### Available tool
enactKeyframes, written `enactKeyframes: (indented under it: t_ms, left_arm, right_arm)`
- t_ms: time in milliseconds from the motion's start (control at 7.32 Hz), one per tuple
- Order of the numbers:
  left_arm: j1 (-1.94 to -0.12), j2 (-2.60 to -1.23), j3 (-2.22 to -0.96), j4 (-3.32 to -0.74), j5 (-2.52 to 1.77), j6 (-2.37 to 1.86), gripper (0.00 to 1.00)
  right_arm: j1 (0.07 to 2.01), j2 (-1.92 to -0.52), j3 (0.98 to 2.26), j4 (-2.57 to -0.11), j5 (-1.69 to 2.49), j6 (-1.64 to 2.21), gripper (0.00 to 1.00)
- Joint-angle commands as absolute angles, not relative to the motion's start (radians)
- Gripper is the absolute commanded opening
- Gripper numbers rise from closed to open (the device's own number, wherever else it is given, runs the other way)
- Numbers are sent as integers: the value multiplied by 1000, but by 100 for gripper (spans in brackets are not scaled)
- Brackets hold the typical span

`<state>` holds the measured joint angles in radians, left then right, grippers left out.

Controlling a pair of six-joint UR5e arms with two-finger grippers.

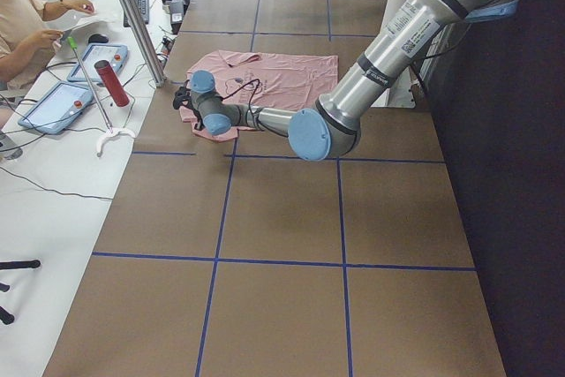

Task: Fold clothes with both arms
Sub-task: 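Grasp the other sleeve with the left gripper and fold it inward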

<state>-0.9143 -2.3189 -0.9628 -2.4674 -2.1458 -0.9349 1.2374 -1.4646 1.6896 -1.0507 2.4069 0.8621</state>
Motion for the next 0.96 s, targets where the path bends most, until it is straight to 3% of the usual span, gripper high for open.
enactKeyframes:
  t_ms: [0,137,273,410,820]
  left_arm:
    - [-839,-2344,-1012,-2465,-2138,-1107,0]
    - [-815,-2359,-996,-2468,-2058,-1106,0]
    - [-807,-2453,-868,-2471,-1980,-1103,0]
    - [-808,-2488,-827,-2474,-1965,-1103,0]
    - [-810,-2487,-819,-2476,-1927,-1103,1]
  right_arm:
    - [1236,-1457,1690,-1051,2407,862,100]
    - [1236,-1459,1690,-1051,2407,862,100]
    - [1236,-1459,1690,-1051,2407,862,100]
    - [1236,-1457,1690,-1051,2407,862,100]
    - [1235,-1456,1690,-1051,2405,865,100]
